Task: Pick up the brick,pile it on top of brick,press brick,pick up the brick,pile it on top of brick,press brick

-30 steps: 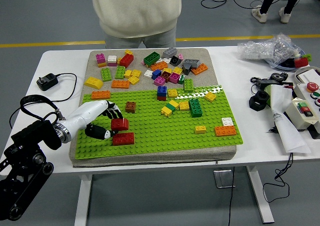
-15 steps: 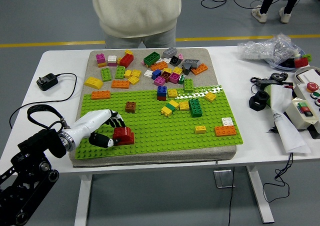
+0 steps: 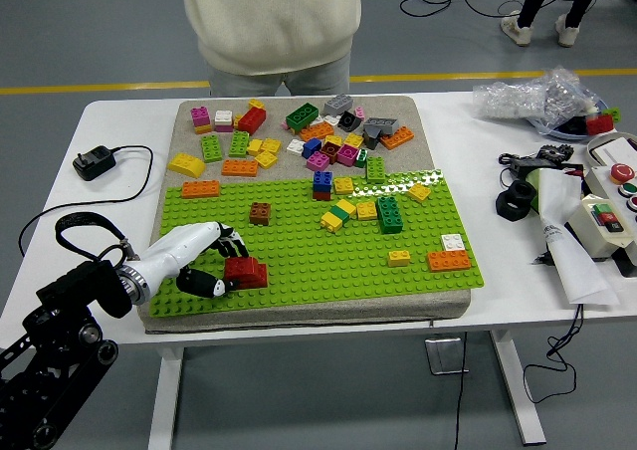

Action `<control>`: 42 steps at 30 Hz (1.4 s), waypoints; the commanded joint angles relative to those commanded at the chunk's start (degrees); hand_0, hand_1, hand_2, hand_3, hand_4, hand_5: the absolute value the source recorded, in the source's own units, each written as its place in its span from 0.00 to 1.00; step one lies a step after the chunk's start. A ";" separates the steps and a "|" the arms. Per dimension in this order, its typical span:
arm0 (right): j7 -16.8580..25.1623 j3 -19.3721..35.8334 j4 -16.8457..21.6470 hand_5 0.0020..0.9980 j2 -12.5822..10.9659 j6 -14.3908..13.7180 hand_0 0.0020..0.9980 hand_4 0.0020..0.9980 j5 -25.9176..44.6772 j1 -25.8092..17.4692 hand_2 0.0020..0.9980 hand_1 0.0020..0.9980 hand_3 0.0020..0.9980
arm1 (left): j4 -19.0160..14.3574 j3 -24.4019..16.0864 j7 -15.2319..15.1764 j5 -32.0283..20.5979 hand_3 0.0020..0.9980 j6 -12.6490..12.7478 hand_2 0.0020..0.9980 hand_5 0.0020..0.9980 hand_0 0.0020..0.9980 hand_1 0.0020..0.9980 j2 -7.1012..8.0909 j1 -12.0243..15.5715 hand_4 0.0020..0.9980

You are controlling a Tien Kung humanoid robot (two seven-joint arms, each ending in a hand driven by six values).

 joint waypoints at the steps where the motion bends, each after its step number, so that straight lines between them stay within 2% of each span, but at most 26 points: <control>1: 0.00 -0.01 0.00 0.69 0.00 0.00 0.76 1.00 0.02 0.01 0.72 0.68 0.75 | 0.04 -0.03 -0.05 0.02 0.54 -0.04 0.52 0.00 0.64 0.62 0.01 -0.02 0.59; 2: -0.01 -0.02 0.00 0.69 0.00 0.00 0.76 1.00 0.06 0.03 0.72 0.68 0.75 | 0.12 -0.06 -0.12 0.06 0.54 -0.11 0.53 0.00 0.66 0.64 0.01 -0.06 0.63; 19: 0.00 -0.07 0.00 0.69 0.05 -0.04 0.76 1.00 0.27 -0.04 0.72 0.68 0.75 | 0.22 -0.27 -0.71 0.12 0.55 -0.97 0.54 0.04 0.71 0.68 0.10 -0.21 0.70; 20: 0.01 -0.07 0.00 0.69 0.05 -0.05 0.76 1.00 0.28 -0.03 0.72 0.68 0.74 | 0.22 -0.27 -0.73 0.14 0.56 -1.02 0.55 0.07 0.74 0.73 0.10 -0.23 0.75; 42: 0.00 -0.10 0.00 0.69 0.12 -0.09 0.76 1.00 0.60 -0.06 0.72 0.68 0.75 | 0.86 -0.52 -0.99 0.12 0.57 -1.12 0.56 0.09 0.77 0.74 0.00 -0.58 0.77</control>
